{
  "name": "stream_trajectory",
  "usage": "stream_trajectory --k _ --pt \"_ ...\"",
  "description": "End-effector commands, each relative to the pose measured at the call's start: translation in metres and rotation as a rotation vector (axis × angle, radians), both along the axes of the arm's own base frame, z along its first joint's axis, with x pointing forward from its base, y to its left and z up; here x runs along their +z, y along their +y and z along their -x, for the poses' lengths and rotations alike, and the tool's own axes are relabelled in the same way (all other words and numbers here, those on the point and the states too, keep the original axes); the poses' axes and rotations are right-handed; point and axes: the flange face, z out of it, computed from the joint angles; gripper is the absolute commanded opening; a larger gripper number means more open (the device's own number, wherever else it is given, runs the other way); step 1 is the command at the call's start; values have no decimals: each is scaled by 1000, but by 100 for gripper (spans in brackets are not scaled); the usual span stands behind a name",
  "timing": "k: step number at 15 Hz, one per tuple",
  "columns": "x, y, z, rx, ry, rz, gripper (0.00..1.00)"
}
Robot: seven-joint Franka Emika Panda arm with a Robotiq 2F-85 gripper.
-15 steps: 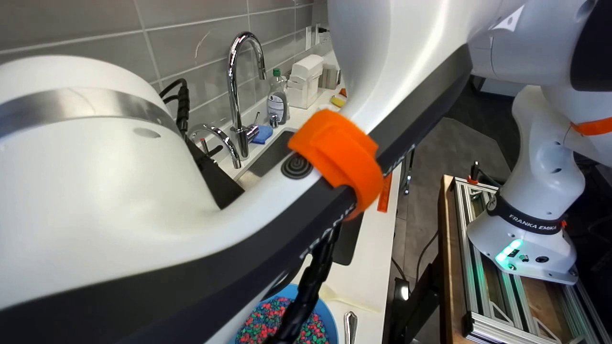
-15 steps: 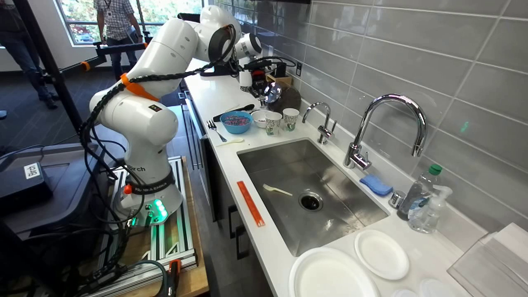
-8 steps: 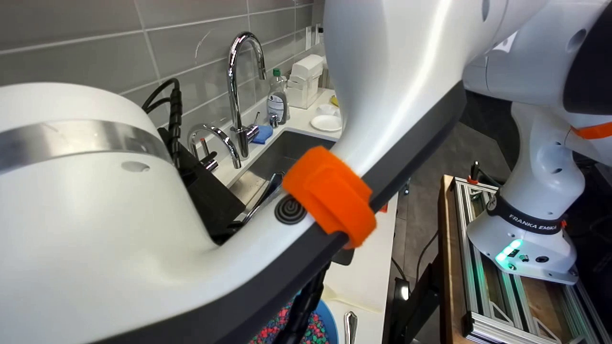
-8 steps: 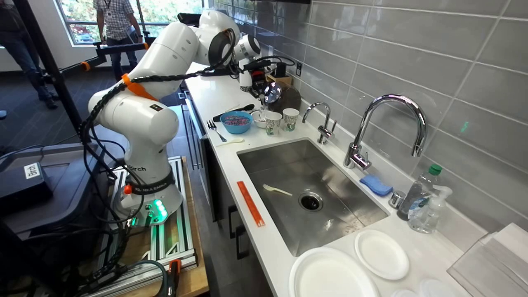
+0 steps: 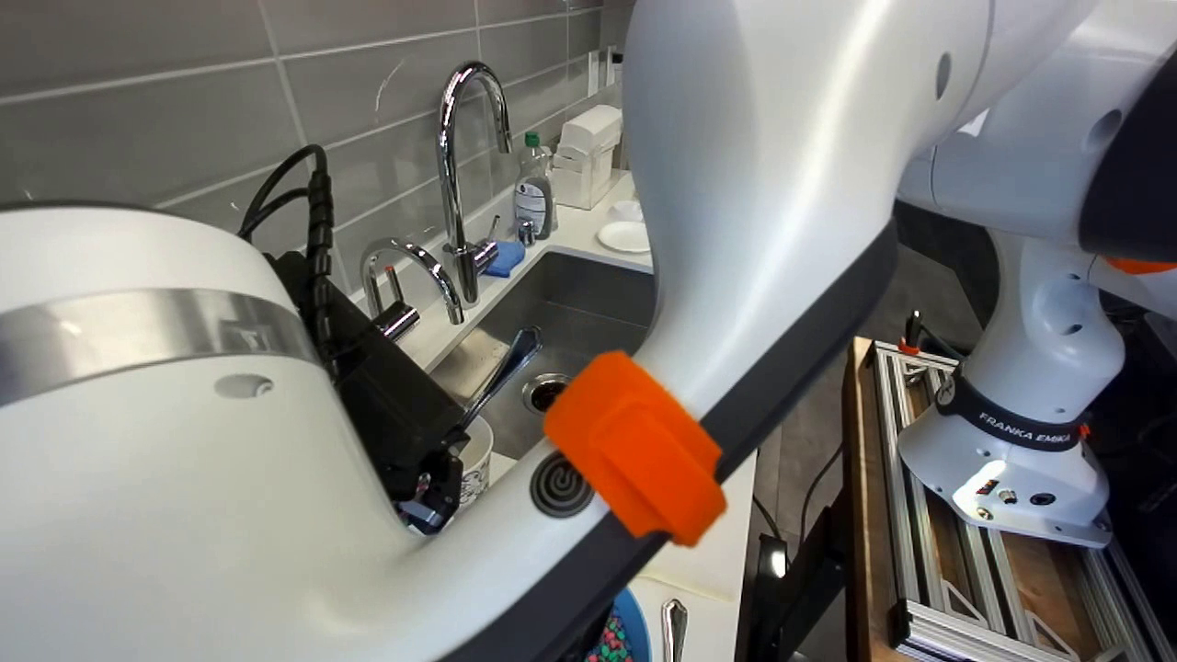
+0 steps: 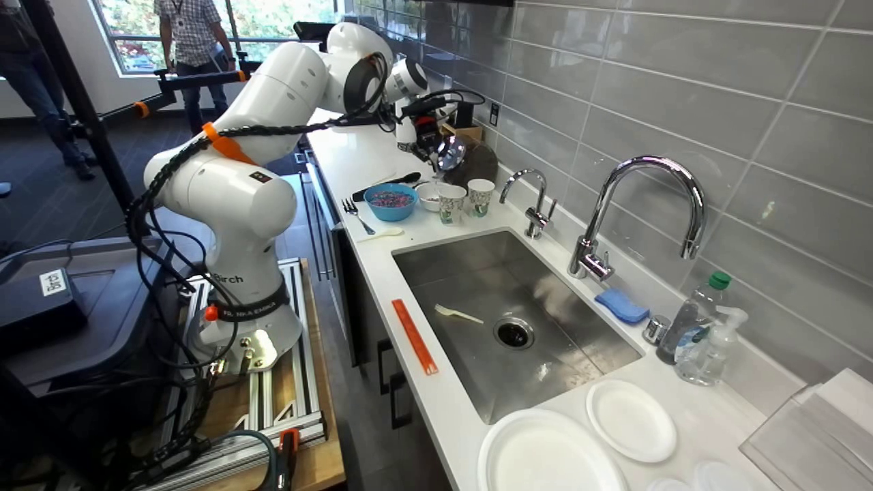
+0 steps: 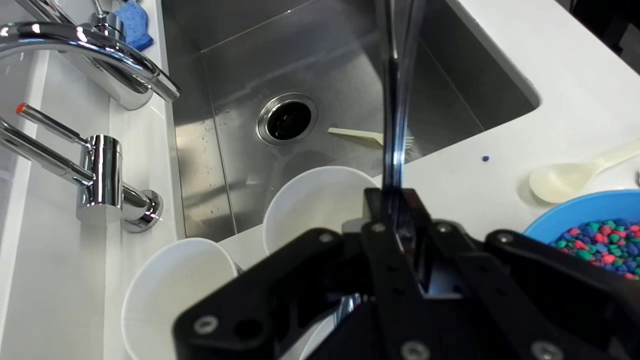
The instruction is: Use the silver spoon to put cereal from the blue bowl into the white bowl.
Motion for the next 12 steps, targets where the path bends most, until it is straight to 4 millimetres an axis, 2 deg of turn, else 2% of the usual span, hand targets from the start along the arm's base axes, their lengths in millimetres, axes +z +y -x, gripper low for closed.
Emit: stream_trajectory --k 1,12 --pt "1 5 0 14 -10 48 3" --pt "-3 11 3 35 -73 130 3"
